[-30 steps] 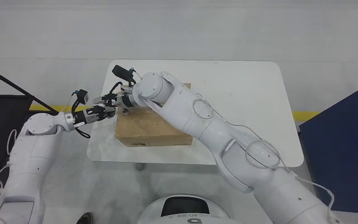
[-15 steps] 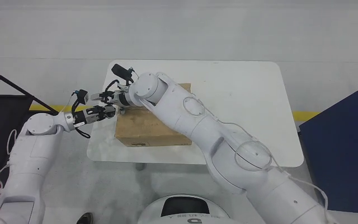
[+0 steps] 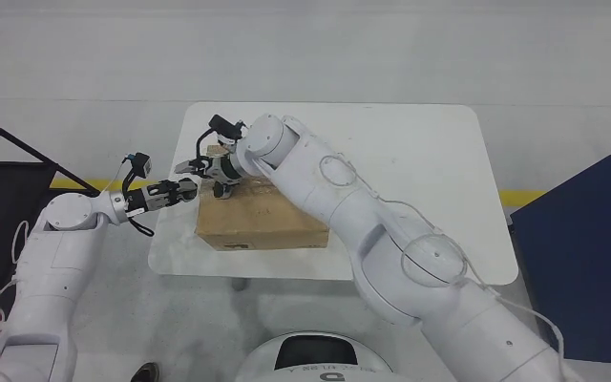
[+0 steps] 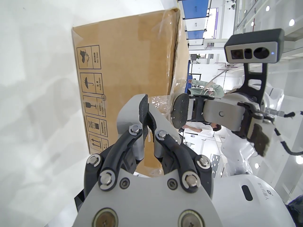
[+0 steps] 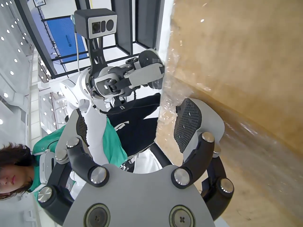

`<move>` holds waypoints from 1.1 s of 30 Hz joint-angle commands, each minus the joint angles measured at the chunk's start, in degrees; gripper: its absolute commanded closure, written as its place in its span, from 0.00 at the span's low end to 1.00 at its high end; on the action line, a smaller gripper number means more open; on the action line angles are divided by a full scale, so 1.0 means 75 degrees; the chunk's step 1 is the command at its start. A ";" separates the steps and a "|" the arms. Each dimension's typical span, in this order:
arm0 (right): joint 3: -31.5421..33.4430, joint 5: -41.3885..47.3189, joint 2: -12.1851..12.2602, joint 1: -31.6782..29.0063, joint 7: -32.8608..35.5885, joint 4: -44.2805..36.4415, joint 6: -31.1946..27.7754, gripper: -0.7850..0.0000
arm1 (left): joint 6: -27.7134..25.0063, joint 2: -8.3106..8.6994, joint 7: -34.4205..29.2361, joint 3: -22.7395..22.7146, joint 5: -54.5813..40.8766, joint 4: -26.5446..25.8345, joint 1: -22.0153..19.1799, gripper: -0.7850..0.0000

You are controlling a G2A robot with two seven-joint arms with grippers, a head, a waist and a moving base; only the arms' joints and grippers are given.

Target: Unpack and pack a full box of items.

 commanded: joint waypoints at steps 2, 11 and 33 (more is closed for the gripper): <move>0.0097 -0.0010 0.0080 -0.0001 -0.0019 0.0135 0.0036 0.00 | 0.0000 0.0000 0.0000 0.0000 0.0000 0.0000 0.0000 1.00; 0.0324 -0.0118 0.0338 -0.0118 0.0088 0.0289 0.0088 0.00 | 0.0000 0.0000 0.0000 0.0000 0.0000 0.0000 0.0000 1.00; 0.1639 -0.0167 0.1636 -0.1328 -0.0794 -0.1792 -0.2570 0.00 | 0.0000 0.0000 0.0000 0.0000 0.0000 0.0000 0.0000 1.00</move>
